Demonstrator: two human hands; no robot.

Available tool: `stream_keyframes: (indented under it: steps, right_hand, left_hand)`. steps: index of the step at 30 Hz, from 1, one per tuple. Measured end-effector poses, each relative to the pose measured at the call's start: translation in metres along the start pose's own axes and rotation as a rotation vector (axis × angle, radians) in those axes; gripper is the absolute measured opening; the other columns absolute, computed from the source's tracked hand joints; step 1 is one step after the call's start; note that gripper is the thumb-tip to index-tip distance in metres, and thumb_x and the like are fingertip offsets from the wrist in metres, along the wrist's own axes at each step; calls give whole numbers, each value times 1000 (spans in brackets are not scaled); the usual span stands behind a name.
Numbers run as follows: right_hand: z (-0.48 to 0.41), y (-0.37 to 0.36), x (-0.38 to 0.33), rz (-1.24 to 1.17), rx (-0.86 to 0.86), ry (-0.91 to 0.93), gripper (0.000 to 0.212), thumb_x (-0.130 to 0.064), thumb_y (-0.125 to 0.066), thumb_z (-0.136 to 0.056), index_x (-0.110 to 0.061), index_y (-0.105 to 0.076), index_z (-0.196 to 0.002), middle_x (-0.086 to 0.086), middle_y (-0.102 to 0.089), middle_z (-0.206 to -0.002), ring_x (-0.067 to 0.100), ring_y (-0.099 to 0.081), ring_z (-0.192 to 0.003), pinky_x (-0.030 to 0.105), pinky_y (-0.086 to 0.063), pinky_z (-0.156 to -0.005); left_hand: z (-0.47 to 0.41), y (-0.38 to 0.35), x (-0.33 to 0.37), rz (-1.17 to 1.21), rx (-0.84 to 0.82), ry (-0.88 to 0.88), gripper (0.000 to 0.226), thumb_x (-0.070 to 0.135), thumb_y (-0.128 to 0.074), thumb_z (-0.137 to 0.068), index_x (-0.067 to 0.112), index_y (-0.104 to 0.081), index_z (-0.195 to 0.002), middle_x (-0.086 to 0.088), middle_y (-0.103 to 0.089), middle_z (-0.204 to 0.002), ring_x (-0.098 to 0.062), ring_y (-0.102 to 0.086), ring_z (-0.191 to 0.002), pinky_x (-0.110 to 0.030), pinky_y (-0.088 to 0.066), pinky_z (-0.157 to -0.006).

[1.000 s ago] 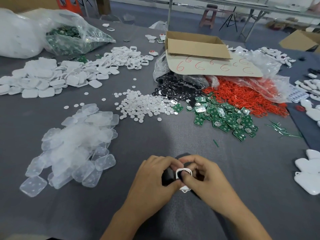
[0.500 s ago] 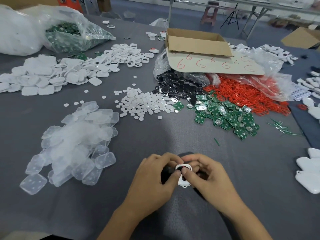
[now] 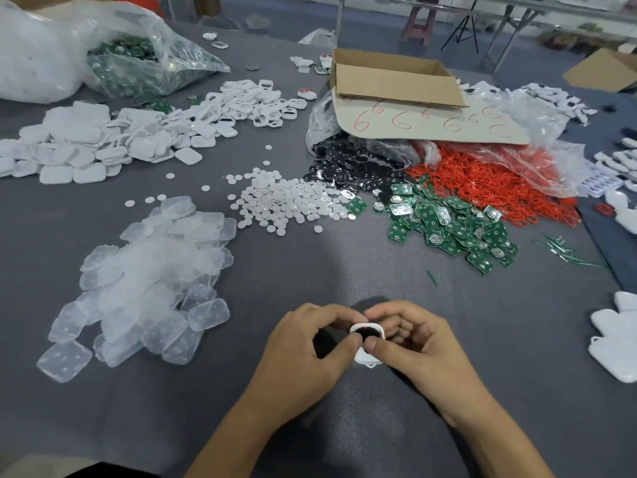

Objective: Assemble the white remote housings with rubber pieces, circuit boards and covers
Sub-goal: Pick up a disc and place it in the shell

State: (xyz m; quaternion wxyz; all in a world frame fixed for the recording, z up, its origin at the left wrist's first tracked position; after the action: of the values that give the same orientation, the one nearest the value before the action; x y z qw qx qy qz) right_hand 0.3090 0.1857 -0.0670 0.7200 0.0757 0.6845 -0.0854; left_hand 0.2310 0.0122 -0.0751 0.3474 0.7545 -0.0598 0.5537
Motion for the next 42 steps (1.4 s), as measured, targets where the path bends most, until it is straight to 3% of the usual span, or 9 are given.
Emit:
stream_keyframes:
  steps: [5,10,16,23,26,29,32,37,42]
  right_hand:
    - [-5,-7,-1,75,58,-35,21,4,-79,-79,-14,-74,-89,19,-67,-71,22,-63,-69,31,-49,-69]
    - [-2,-19,4,211,184,61,17,0,-79,-81,-16,-74,-81,1,-70,-70,8,-61,-64,18,-48,-64]
    - [0,-24,14,516,408,180,27,-11,-84,-76,-33,-72,-86,-8,-66,-81,14,-63,-71,21,-51,-61]
    - [-31,-21,3,543,420,117,17,-20,-79,-81,-34,-74,-91,-13,-69,-83,9,-64,-73,18,-51,-68]
    - [-83,-27,-8,649,356,74,12,-23,-72,-87,-29,-76,-96,-16,-72,-83,2,-64,-75,19,-51,-74]
    - [-144,-39,-18,847,222,141,24,-19,-67,-91,-23,-74,-113,-3,-72,-99,12,-64,-88,20,-47,-81]
    - [-180,-46,-16,996,94,137,25,-15,-65,-92,-19,-74,-115,5,-68,-110,21,-63,-101,26,-47,-89]
    - [-181,-33,-14,1017,75,140,13,-9,-70,-87,-19,-76,-90,0,-72,-89,14,-65,-81,27,-52,-74]
    - [-142,-7,-17,1052,181,94,30,4,-64,-77,-26,-63,-72,-12,-64,-68,-1,-55,-62,20,-40,-62]
  left_hand:
    - [0,-1,-1,63,47,3,21,25,-72,-87,41,-76,-99,23,-72,-95,-7,-69,-95,-29,-53,-83]
    - [-1,-3,-3,63,157,8,24,14,-76,-87,33,-80,-101,24,-74,-93,-1,-71,-92,-11,-50,-78]
    - [-6,-10,-1,-52,210,8,20,16,-79,-84,27,-81,-101,18,-72,-93,0,-68,-89,-12,-49,-79]
    - [-16,-3,-2,-146,196,23,33,36,-67,-94,23,-73,-124,18,-68,-102,4,-62,-94,-4,-42,-83]
    - [-42,8,-6,-155,255,67,28,28,-67,-97,19,-73,-123,12,-70,-106,9,-59,-88,2,-35,-84]
    - [-68,17,-13,-187,389,92,20,14,-63,-98,15,-74,-115,2,-72,-105,-7,-63,-91,-8,-39,-84]
    - [-75,18,-21,-172,488,110,17,10,-60,-98,16,-73,-108,7,-71,-98,-3,-61,-87,-6,-41,-80]
    - [-76,15,-28,-125,478,85,15,13,-62,-96,23,-71,-102,15,-69,-92,0,-63,-86,-14,-49,-77]
    - [-64,17,-20,-80,246,27,13,32,-69,-89,32,-71,-102,20,-69,-93,-3,-66,-87,-23,-54,-78]
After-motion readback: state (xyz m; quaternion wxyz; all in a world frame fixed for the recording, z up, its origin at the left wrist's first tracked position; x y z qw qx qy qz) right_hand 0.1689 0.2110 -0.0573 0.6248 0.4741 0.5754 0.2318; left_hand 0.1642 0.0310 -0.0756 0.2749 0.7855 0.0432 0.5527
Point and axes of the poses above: each hand's wrist, its own z-axis away from the middle knuckle, its own y-axis out of the back of the hand, x = y × z, the point moved 1 cm from there along -z, towards the middle knuckle
